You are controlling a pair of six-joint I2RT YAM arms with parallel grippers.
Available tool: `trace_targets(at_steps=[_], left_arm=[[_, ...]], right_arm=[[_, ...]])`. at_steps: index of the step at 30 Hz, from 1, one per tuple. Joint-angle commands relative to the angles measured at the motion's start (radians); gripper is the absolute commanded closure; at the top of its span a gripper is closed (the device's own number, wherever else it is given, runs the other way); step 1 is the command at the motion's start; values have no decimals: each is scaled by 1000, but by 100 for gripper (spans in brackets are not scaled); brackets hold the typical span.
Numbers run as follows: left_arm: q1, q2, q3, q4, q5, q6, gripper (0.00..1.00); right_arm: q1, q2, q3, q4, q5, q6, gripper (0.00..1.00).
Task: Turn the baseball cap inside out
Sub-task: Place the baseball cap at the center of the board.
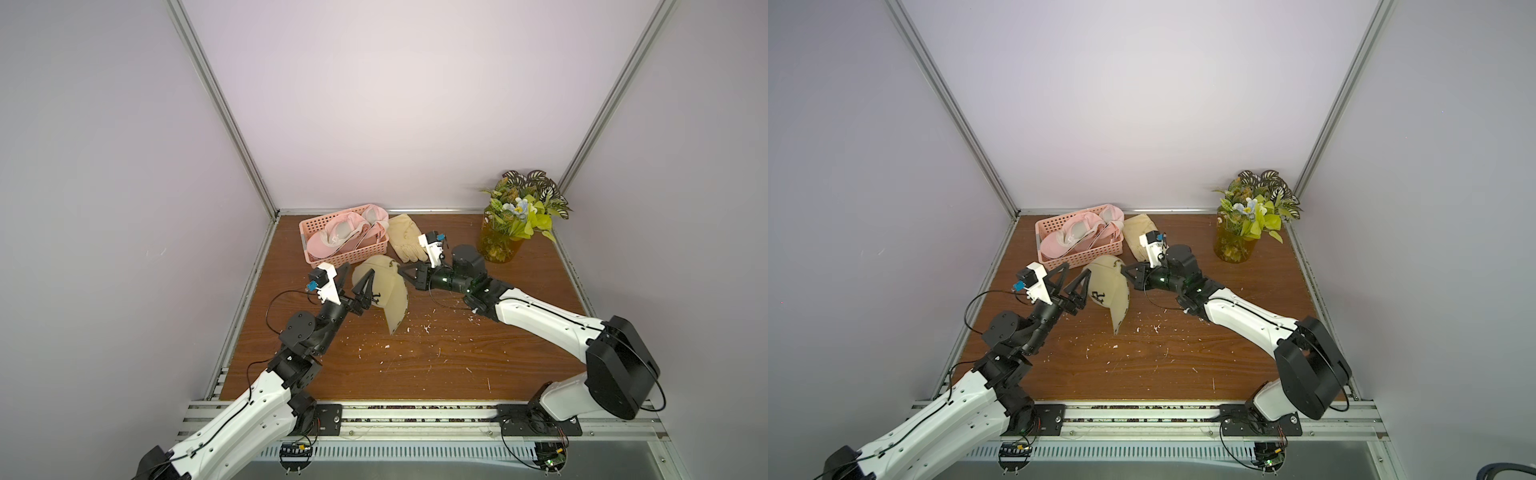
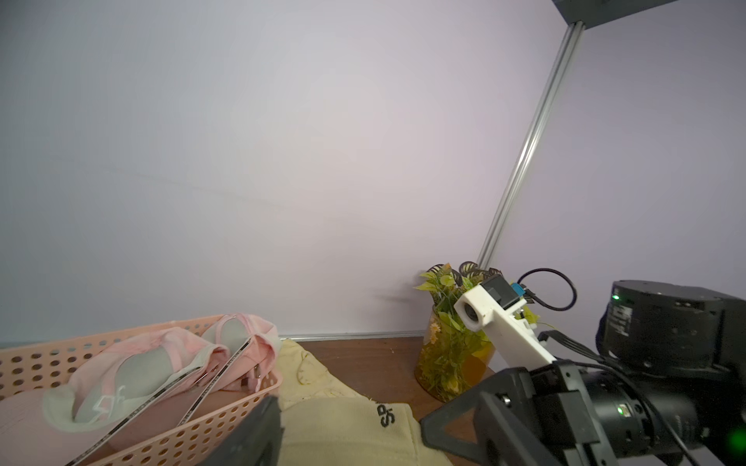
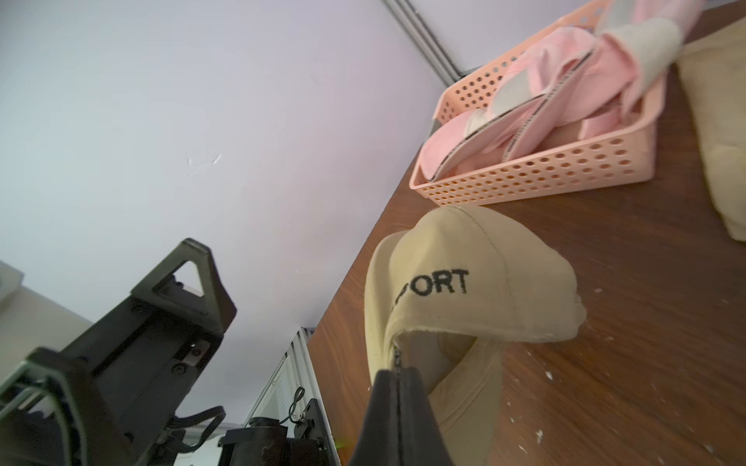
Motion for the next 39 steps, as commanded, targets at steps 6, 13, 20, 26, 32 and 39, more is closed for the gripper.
trace_targets(at_steps=[6,13,20,26,32,39], left_arm=[[4,-59,-2,-145,-125,-51,24],[6,-17,1,-138,-93,-73,24],[6,27,-3,-113,-75,-90,24],[7,70,11,-112,-63,-104,24],[10,78,20,-140,-65,-112,23],[31,59,26,-186,-60,-105,22]], right_arm=[[61,77,-15,217,50,-36,100],[61,31,-288,383,197,-63,100],[97,-9,-466,494,379,-85,100],[169,67,-463,563,513,-59,100],[243,193,-385,606,606,-13,100],[307,330,-268,601,644,24,100]])
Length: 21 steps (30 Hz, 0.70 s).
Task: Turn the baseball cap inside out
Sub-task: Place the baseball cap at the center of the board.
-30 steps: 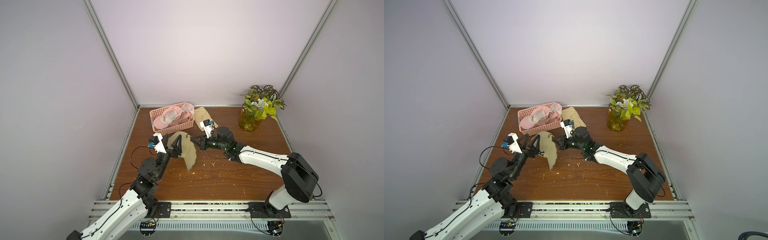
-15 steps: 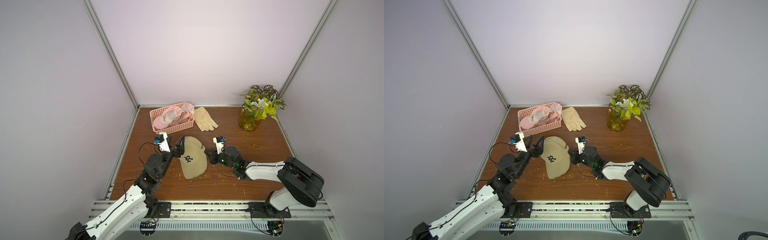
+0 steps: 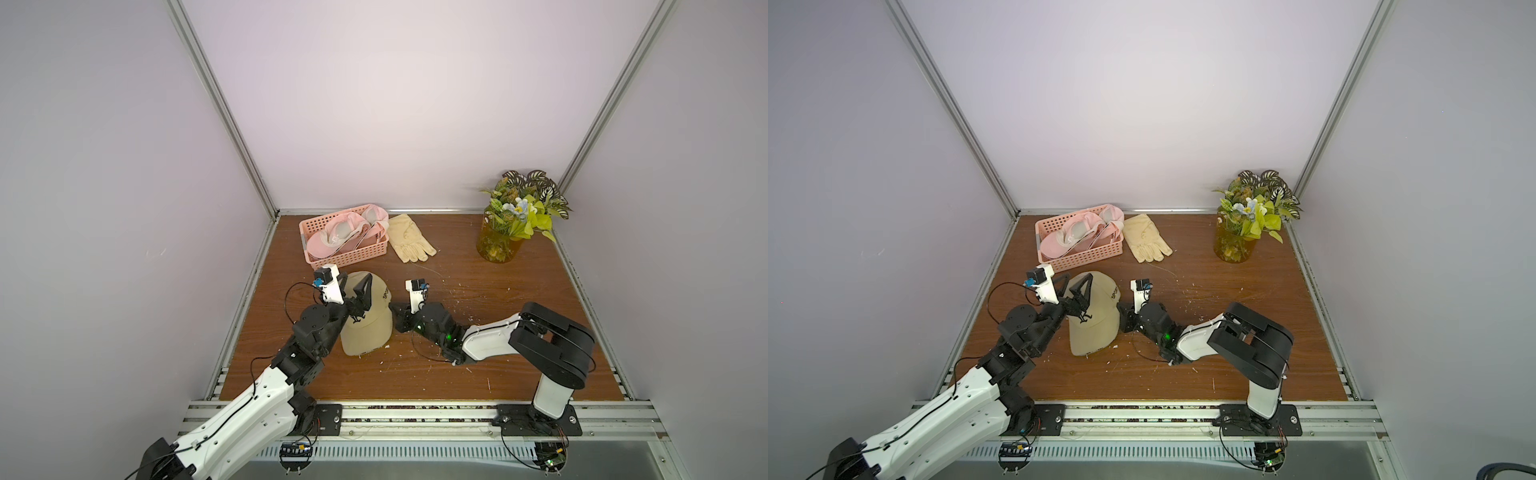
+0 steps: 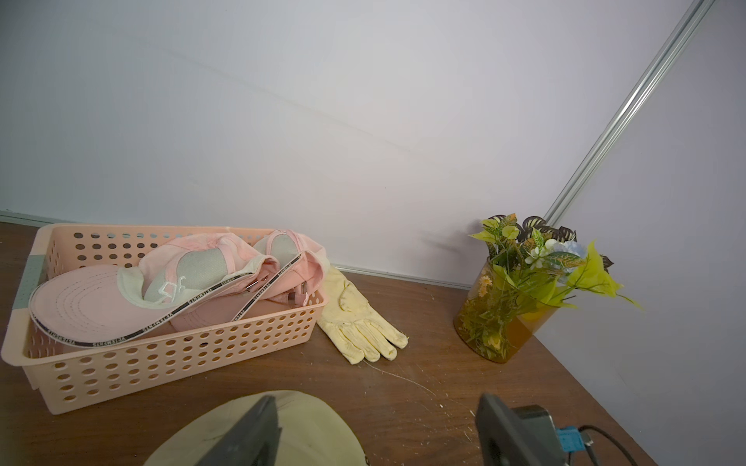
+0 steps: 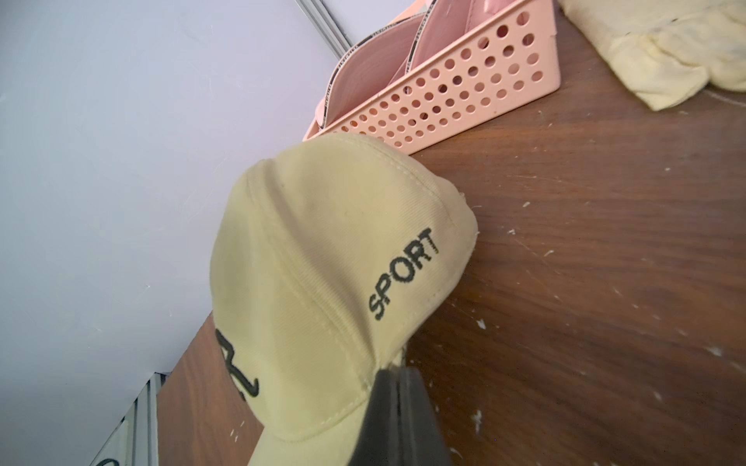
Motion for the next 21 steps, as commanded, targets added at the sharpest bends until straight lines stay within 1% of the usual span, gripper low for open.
trace_targets(at_steps=[1,2,3,4,5,7,8,11,14,18,21], left_arm=[[26,-13,28,-38,22,-7,22],[37,-12,32,-49,30,-9,22],[46,-9,34,-58,39,-12,22],[55,-8,39,-69,42,-11,22],[66,-4,46,-83,45,-10,22],[83,12,67,-109,45,10,22],[94,28,85,-124,47,29,21],[129,112,174,-205,58,93,21],[184,220,282,-288,91,154,21],[261,385,432,-372,117,228,24],[336,517,551,-436,190,275,25]], right_arm=[[32,37,57,10,65,18,100],[37,50,69,5,66,19,98],[39,58,78,3,59,18,90],[41,61,82,-5,57,16,76],[40,53,84,-18,60,12,59],[41,22,82,-73,92,-14,39],[40,-1,81,-108,116,-36,34],[33,-72,71,-216,168,-105,26],[-3,-144,53,-317,176,-138,24],[-88,-263,6,-432,133,-181,23],[-184,-347,-33,-495,26,-215,23]])
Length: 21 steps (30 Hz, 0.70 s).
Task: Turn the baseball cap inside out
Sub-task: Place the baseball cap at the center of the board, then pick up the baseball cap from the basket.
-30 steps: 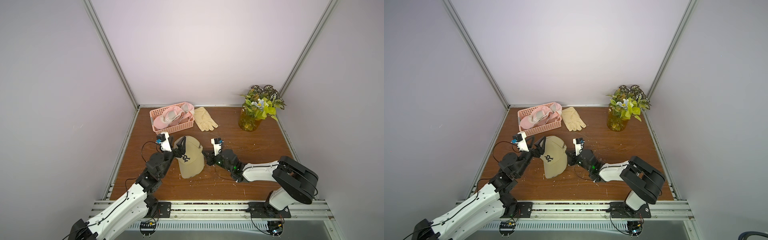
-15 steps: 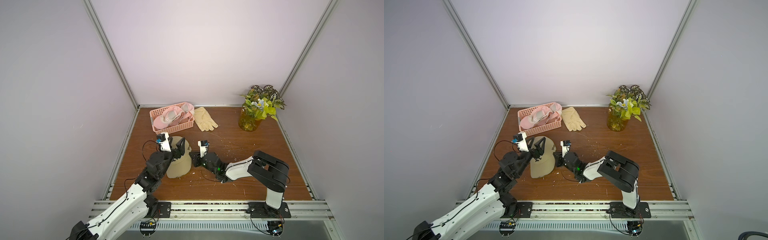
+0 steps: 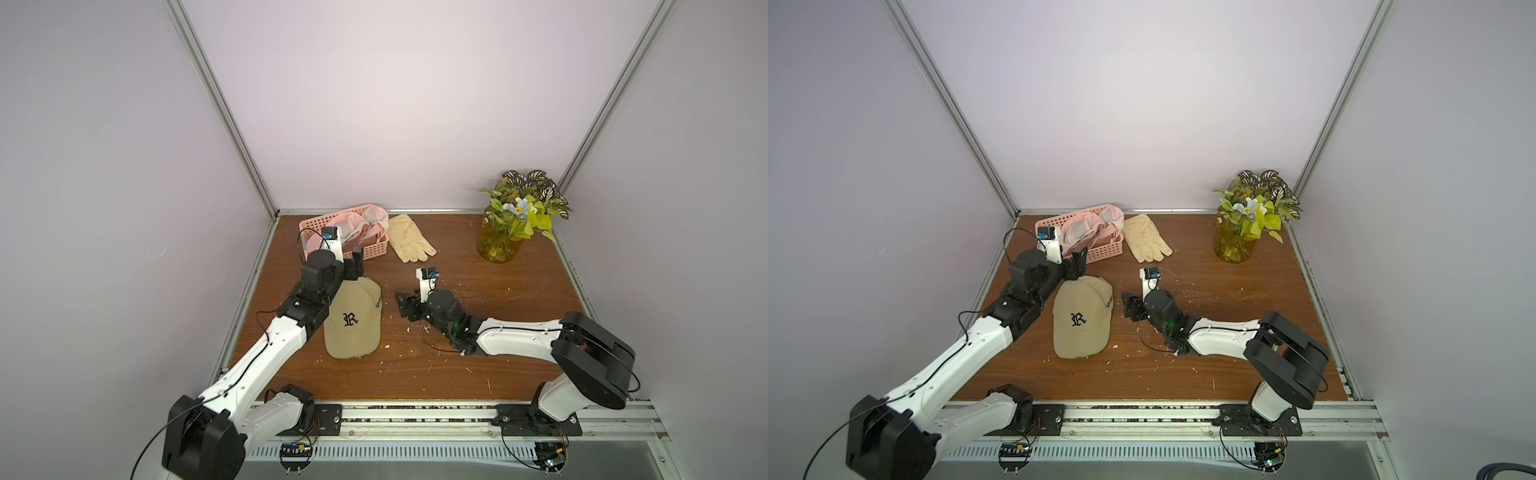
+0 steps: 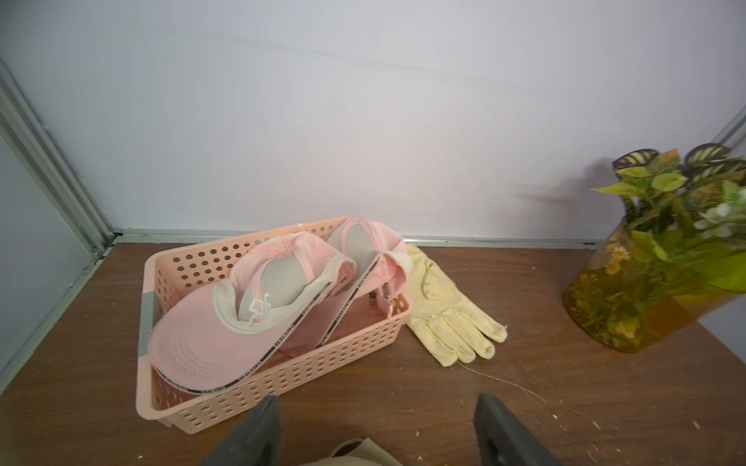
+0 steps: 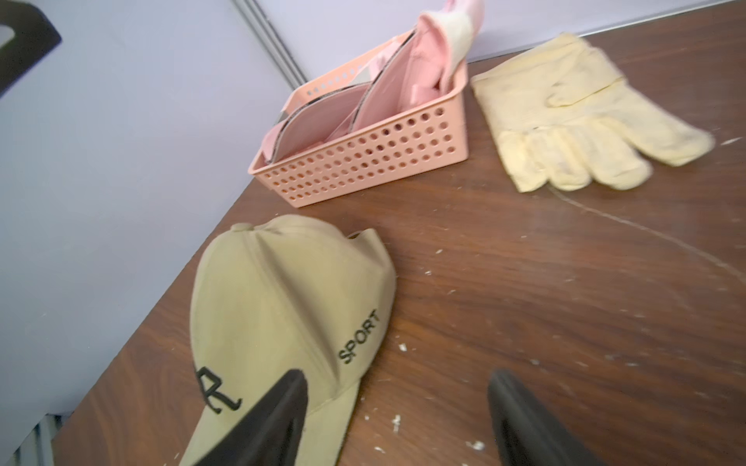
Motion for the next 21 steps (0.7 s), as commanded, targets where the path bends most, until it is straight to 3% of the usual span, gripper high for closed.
trace_targets(at_steps=[1,7,12,21], left_arm=[[81,130,128,-133,83,102,27],[149,366,302,-261,106,234,26],[195,495,391,-326,100,244,27],[198,643,471,-321,30,253,34]], right_arm=[[-100,-94,-37,-140,-104,-78,24],[-198,-206,-58,-275,-151,-155,23],[-238,-253,-81,-295,-162,-164,23],[-268,-263,-96,-293,-179,-159,23]])
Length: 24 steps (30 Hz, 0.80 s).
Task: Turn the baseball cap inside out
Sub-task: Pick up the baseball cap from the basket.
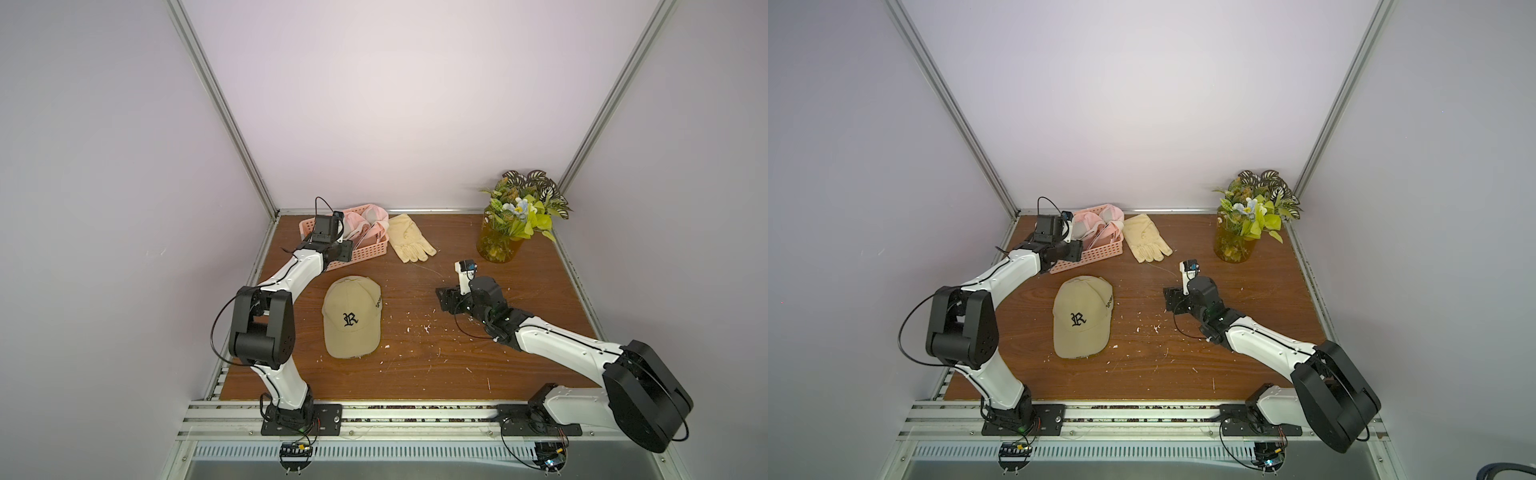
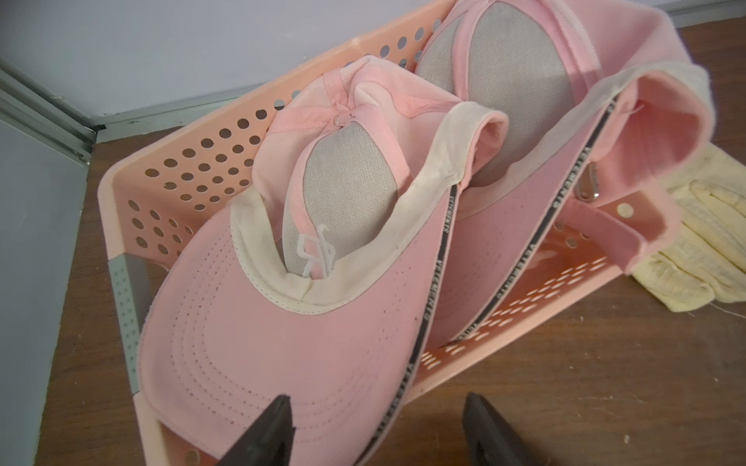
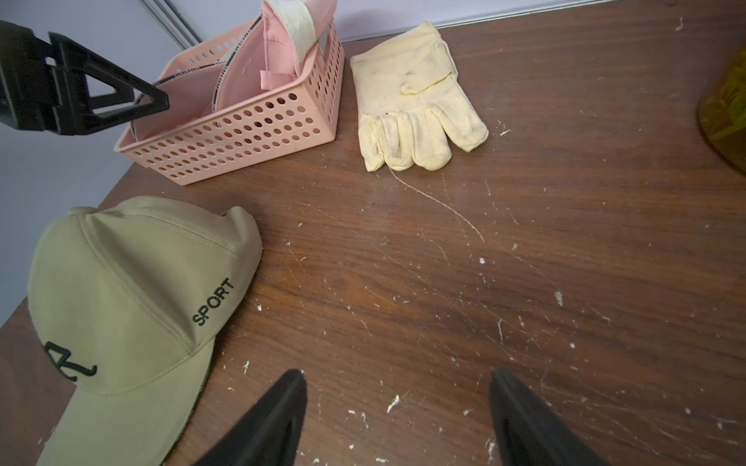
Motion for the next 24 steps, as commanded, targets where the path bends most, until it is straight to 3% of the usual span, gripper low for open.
trace_targets(at_steps=[1,3,7,12,24], left_arm=[[7,29,45,-15,-44,19,36],[7,46,54,-6,-48,35,45],[7,92,95,-18,-55,79,74],[6,105,137,-36,-41,121,88],[-29,-117,201,-98,-70,110,96]], right_arm=[[-6,-20,-1,1,-15,-13,23],[-6,-19,0,2,-22,-12,23],[-6,-15,1,3,-32,-4,23],[-7,-20,-2,1,-35,5,23],[-9,-75,18,-14,-28,-13,22]])
